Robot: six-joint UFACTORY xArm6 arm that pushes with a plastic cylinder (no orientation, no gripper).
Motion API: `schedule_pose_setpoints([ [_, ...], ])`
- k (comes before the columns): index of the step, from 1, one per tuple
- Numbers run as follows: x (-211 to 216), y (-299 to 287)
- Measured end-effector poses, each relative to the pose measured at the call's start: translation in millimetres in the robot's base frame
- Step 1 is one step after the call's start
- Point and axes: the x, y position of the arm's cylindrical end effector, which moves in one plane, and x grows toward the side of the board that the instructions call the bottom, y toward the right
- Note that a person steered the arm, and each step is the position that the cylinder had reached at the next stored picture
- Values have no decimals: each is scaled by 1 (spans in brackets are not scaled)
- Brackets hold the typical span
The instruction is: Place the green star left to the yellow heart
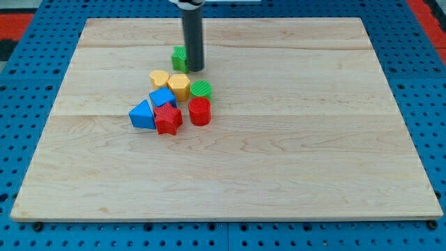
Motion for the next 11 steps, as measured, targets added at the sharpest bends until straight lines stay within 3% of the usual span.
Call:
schedule_pose_setpoints([
  [1,-6,-34],
  [3,-21,30],
  [4,-51,21],
  [6,-53,-80],
  [7,-53,-86],
  [9,-4,-87],
  [11,1,-103],
])
